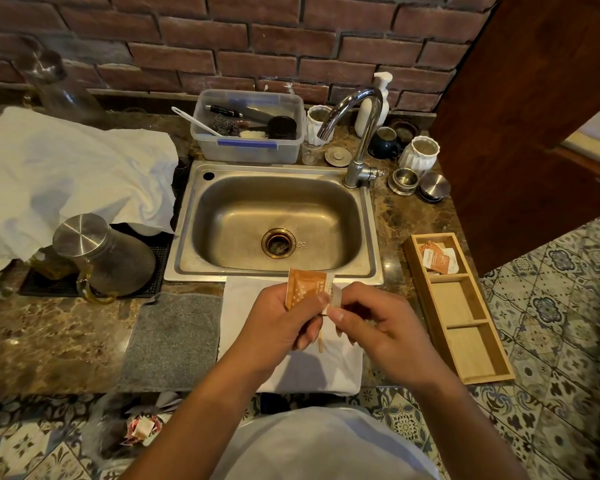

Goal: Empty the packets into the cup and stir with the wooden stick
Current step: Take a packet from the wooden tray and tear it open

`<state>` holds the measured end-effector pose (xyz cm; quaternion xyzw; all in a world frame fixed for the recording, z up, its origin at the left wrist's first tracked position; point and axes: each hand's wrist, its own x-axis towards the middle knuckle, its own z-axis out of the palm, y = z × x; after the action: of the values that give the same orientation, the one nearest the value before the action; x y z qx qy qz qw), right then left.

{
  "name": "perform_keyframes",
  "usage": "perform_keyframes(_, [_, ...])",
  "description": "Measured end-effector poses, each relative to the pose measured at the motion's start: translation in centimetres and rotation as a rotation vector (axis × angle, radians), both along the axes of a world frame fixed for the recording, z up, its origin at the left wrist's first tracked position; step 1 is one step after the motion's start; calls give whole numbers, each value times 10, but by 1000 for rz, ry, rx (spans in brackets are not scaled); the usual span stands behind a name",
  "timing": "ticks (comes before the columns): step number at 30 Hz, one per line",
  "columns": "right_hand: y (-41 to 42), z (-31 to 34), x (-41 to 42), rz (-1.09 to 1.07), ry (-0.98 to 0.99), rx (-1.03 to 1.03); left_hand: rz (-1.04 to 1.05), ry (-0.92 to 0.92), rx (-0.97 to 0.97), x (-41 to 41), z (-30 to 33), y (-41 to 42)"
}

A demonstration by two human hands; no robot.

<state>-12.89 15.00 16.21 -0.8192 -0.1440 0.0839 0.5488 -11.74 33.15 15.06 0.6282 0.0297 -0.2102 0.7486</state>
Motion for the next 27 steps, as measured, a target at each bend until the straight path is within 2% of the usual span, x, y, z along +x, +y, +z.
perform_keyframes(3, [2, -2, 0, -27, -82, -100, 34, 30, -2, 0, -1, -2])
perform_keyframes(9, [2, 2, 0, -43, 99, 1, -26, 18, 16, 2, -4, 2])
perform_keyframes(16, [-1, 6, 3, -61, 107, 59, -129, 1, -36, 5, 3, 6])
perform_keyframes(22, [-6, 13, 5, 22, 250, 98, -192, -49, 34, 4, 5, 9])
perform_keyframes(27, [-9, 14, 7, 20, 224, 51, -187, -50, 50, 3, 6, 8])
